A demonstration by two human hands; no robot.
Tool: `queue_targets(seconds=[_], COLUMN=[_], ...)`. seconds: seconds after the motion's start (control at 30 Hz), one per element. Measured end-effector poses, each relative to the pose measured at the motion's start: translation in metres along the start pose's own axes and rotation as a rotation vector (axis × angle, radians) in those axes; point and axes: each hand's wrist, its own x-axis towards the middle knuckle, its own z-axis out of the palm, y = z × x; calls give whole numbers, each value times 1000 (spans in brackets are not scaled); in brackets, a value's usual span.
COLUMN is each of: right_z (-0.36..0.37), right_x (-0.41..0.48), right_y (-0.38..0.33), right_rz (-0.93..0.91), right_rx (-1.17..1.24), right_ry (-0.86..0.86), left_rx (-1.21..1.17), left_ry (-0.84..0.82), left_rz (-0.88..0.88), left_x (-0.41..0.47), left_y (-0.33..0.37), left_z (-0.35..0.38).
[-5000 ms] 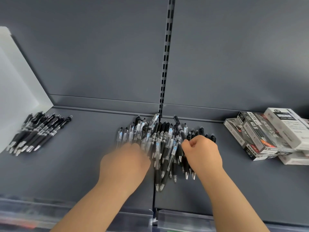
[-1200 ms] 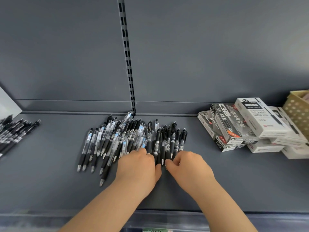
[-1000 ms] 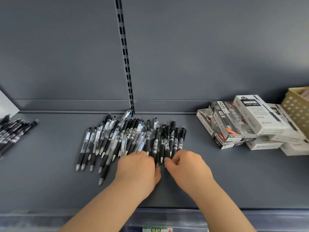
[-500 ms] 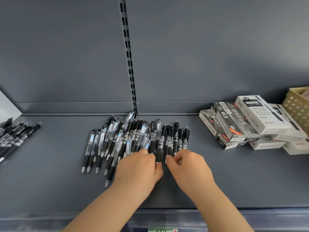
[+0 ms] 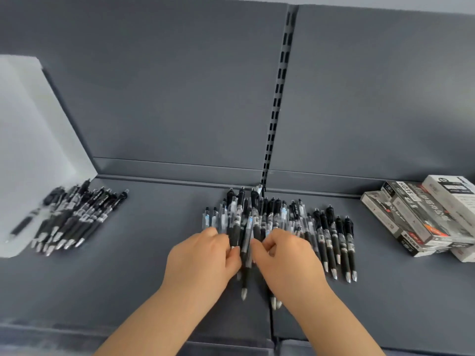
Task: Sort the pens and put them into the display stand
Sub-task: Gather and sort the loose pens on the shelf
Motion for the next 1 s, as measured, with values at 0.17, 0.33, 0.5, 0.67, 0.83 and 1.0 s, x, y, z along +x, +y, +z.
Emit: queue_targets(seconds=[0.17,0.33,0.5,0.67,0.83,1.0], right_z=[47,96,143,177,200,201], right_x=[6,9,10,18,19,15], right_y=[-71,-145,-207,-247,-264,-266], right_rz=[-32,-45,-48,-39,-18,1], right_rx=[21,0,10,-10,-29,-71], right_ry=[-31,-51,-107,-110,-87,-34], left_rx=[38,64,136,174,167,133], left_ry=[22,66,50,-5,-23,-12], left_rz=[-83,-138,-160,-137,-98,-68], left_x=[-7,-22,-36,-40,-36,-31], left_y=[-91,-183,-253,-296,-318,-324], left_z=[-15,-30,-40,-39,-31,-29])
